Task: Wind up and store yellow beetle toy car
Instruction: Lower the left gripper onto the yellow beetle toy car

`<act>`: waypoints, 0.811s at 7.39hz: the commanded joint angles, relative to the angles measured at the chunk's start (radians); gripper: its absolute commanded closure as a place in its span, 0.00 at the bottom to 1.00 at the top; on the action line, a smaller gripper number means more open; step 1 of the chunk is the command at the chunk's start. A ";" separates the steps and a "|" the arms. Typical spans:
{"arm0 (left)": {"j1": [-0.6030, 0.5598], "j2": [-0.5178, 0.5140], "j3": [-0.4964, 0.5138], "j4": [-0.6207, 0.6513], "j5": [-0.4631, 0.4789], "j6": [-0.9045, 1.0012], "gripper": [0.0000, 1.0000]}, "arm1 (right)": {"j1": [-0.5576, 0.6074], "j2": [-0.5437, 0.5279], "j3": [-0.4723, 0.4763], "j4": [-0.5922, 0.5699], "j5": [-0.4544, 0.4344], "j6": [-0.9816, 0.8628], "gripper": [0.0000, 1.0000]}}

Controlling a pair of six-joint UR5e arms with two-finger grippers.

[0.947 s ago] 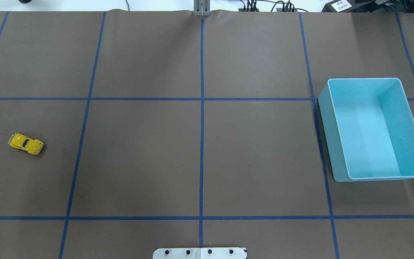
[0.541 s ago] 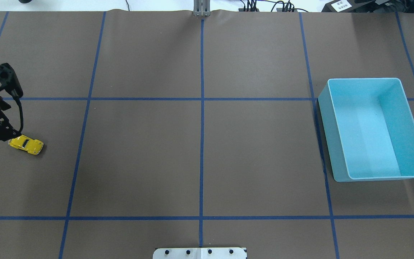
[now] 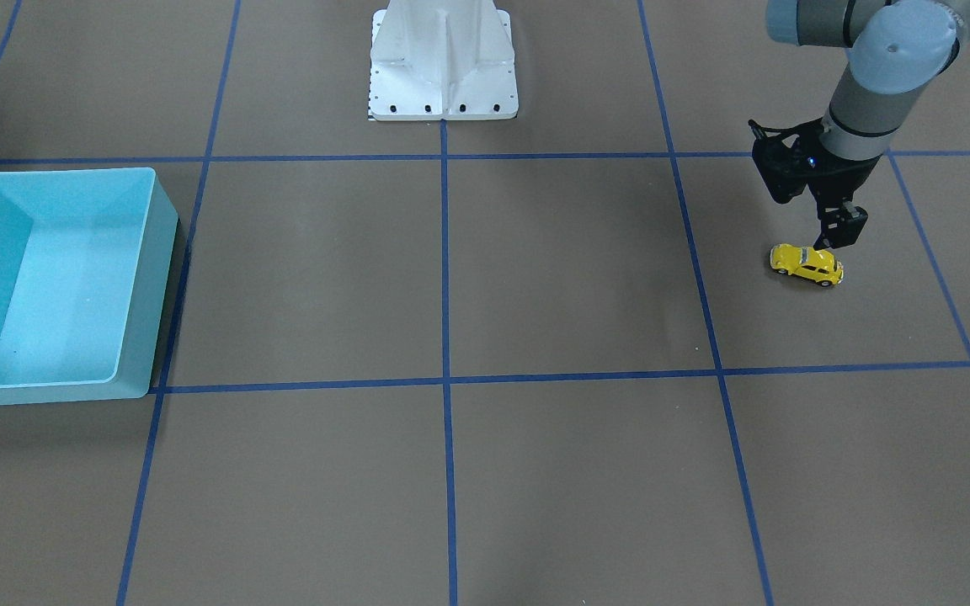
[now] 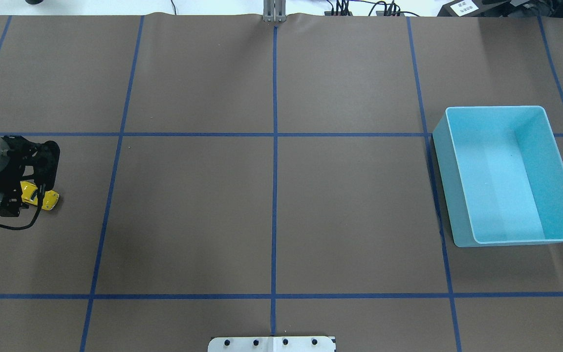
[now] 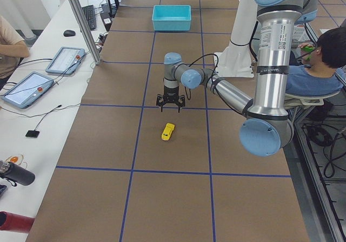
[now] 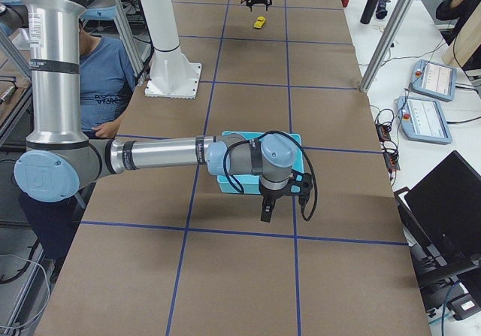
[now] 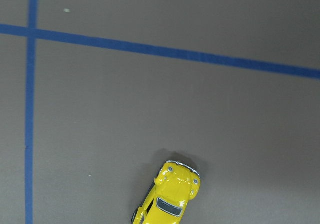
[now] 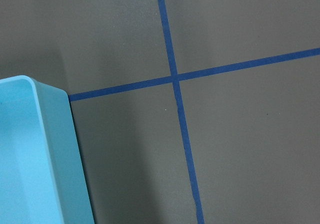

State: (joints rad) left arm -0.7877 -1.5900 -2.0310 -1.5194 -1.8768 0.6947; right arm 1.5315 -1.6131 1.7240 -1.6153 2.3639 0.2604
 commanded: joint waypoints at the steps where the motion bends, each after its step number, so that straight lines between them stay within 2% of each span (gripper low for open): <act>1: 0.053 0.022 0.000 -0.007 0.089 0.035 0.00 | 0.002 -0.017 0.040 -0.011 0.009 -0.001 0.00; 2: 0.091 0.036 0.003 -0.008 0.119 0.034 0.00 | 0.002 -0.101 0.087 0.001 0.008 -0.001 0.00; 5: 0.168 0.030 0.035 -0.007 0.181 0.037 0.00 | 0.013 -0.093 0.098 0.009 -0.008 0.000 0.00; 6: 0.183 0.028 0.046 -0.005 0.214 0.039 0.00 | 0.013 -0.090 0.098 0.008 -0.058 -0.006 0.00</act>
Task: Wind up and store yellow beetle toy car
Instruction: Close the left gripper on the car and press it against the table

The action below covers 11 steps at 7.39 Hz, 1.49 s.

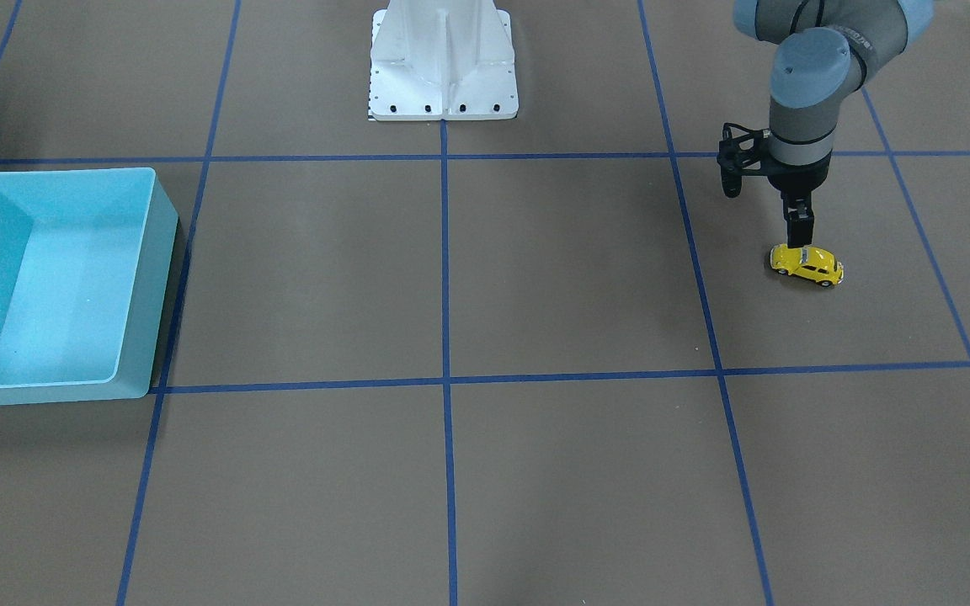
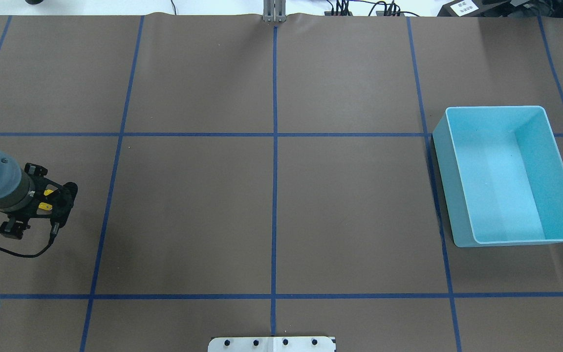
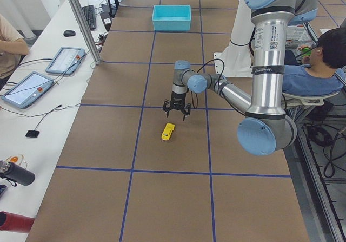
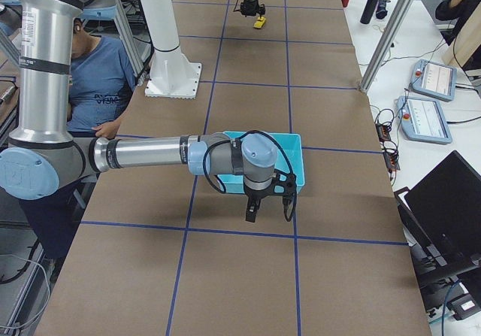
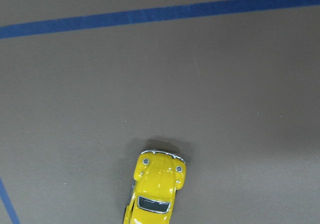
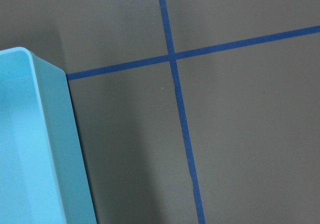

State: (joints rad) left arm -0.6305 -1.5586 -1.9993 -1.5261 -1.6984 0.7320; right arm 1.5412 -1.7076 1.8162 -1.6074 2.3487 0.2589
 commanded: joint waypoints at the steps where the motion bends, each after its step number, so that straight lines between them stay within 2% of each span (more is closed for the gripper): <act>1: 0.026 -0.020 0.051 0.000 0.037 0.050 0.00 | 0.004 0.006 0.003 -0.005 -0.061 -0.021 0.00; 3: 0.026 -0.037 0.083 -0.005 0.036 0.099 0.00 | 0.004 -0.007 -0.024 -0.011 -0.054 -0.130 0.00; 11: 0.026 -0.038 0.135 -0.092 0.066 0.124 0.01 | 0.011 -0.014 -0.032 -0.013 -0.042 -0.130 0.00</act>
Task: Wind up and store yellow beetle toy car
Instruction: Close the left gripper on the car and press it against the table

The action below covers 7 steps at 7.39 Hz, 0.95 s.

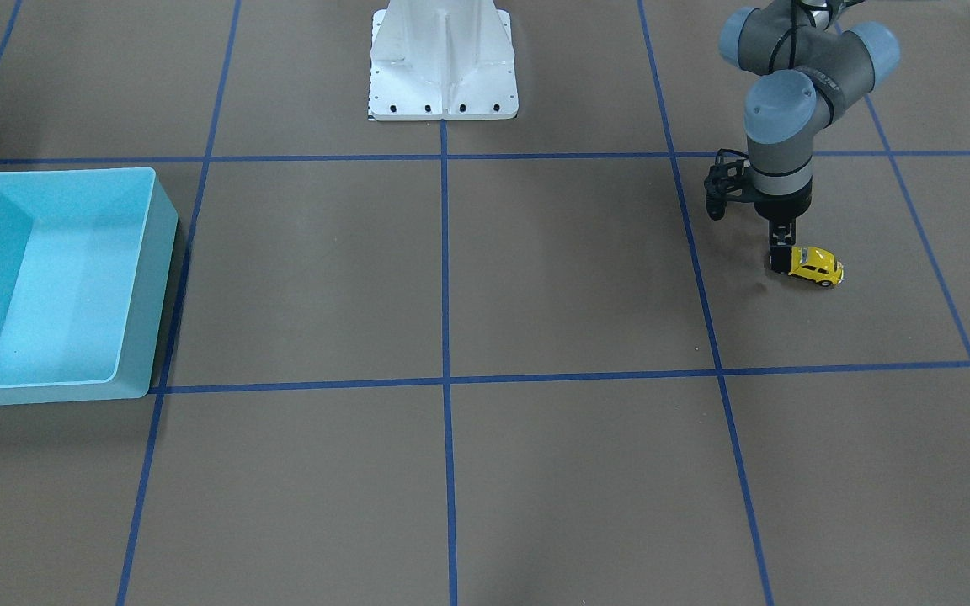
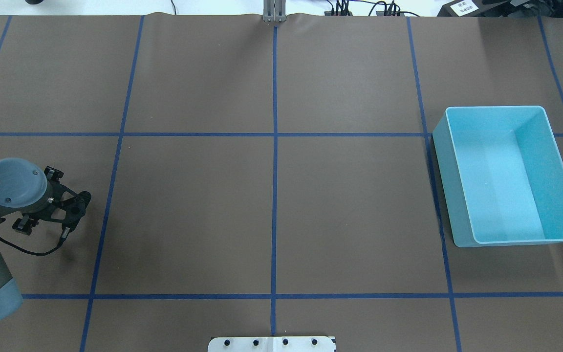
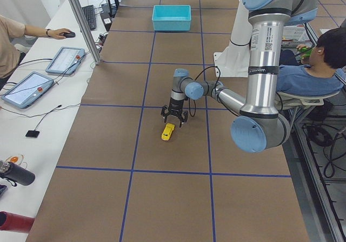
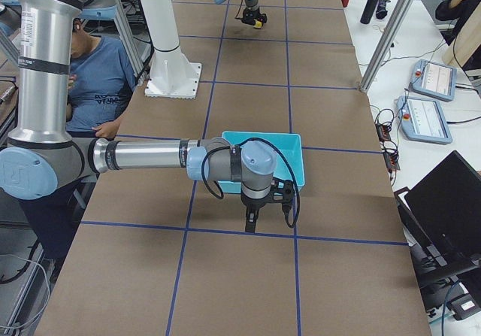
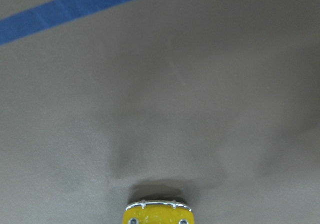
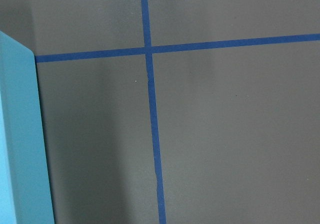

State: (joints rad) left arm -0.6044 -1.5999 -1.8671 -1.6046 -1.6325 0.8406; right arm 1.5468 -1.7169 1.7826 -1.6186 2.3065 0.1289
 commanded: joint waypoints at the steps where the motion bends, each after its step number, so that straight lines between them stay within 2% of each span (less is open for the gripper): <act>1: 0.000 0.002 0.014 -0.026 0.000 0.026 0.01 | 0.007 -0.004 0.001 -0.001 0.001 0.000 0.00; 4: -0.003 0.011 0.026 -0.057 -0.001 0.044 0.02 | 0.009 -0.004 0.000 -0.001 -0.001 0.000 0.00; 7: -0.002 0.011 0.040 -0.075 -0.001 0.064 0.09 | 0.016 -0.015 0.005 0.000 -0.001 -0.002 0.00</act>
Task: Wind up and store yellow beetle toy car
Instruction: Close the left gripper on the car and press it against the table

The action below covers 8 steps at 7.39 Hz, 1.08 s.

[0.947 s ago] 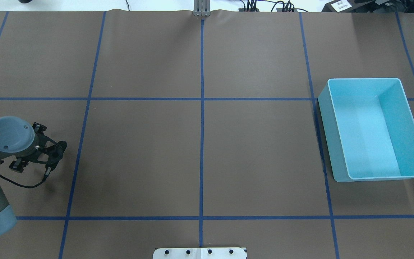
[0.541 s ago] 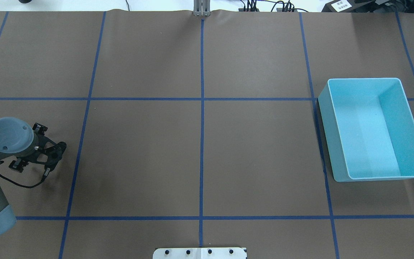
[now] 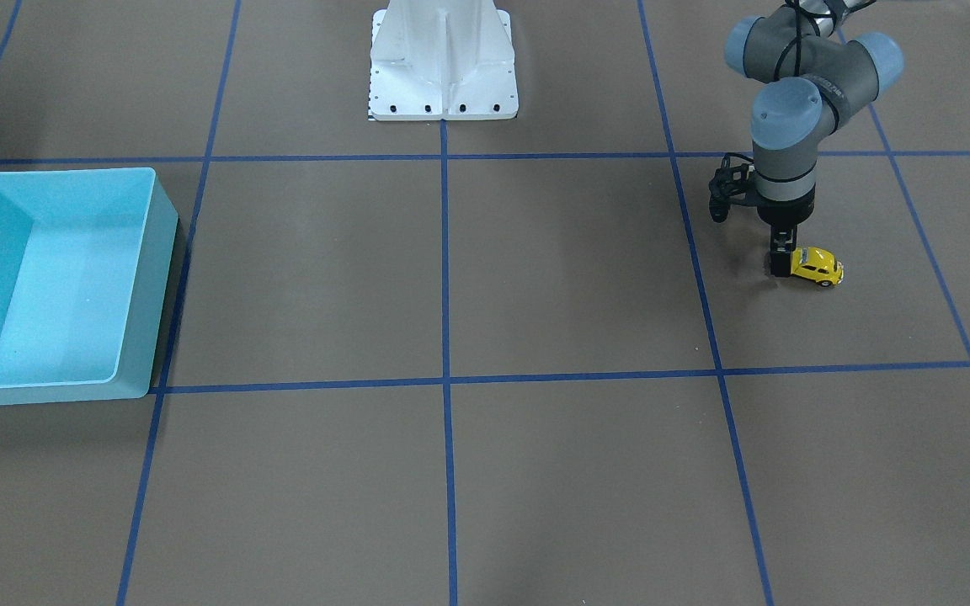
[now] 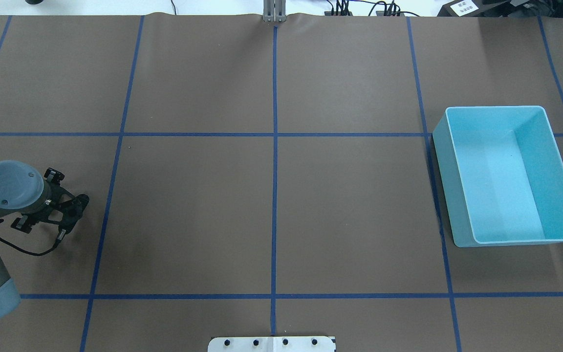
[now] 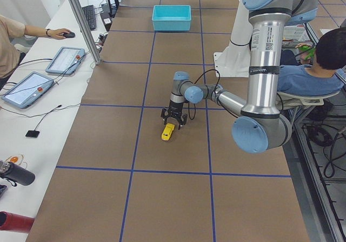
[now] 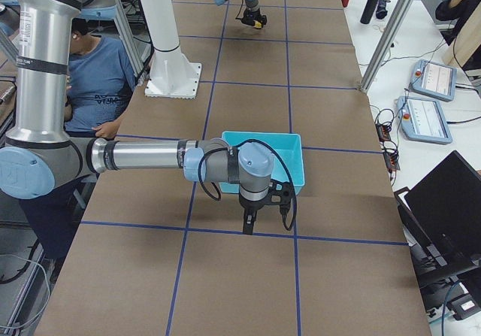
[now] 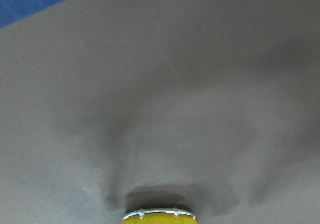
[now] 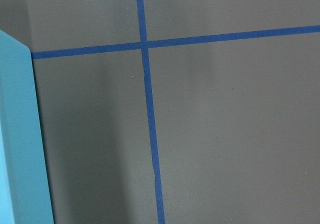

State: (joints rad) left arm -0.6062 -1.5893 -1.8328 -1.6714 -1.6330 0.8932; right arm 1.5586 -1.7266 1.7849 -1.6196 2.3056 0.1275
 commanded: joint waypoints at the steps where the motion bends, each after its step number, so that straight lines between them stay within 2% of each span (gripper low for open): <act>1: -0.001 0.000 0.007 -0.016 -0.001 0.012 0.11 | 0.008 -0.005 0.002 0.001 0.002 0.000 0.00; 3: 0.000 -0.004 0.006 -0.017 0.001 0.012 0.37 | 0.008 -0.002 0.001 0.001 0.000 0.000 0.00; 4: -0.003 -0.001 0.000 -0.017 -0.001 0.006 0.72 | 0.008 -0.001 0.002 0.003 0.000 0.000 0.00; 5: -0.003 0.000 -0.002 -0.017 -0.001 0.001 0.93 | 0.008 0.002 0.002 0.003 0.000 0.000 0.00; 6: -0.004 0.000 -0.009 -0.017 -0.001 -0.019 1.00 | 0.008 0.002 0.001 0.003 0.000 0.000 0.00; 8: -0.056 -0.006 -0.026 -0.007 -0.002 -0.057 1.00 | 0.008 -0.002 0.002 0.003 0.000 0.000 0.00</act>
State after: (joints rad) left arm -0.6280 -1.5907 -1.8513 -1.6858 -1.6340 0.8639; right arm 1.5662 -1.7261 1.7865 -1.6175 2.3056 0.1273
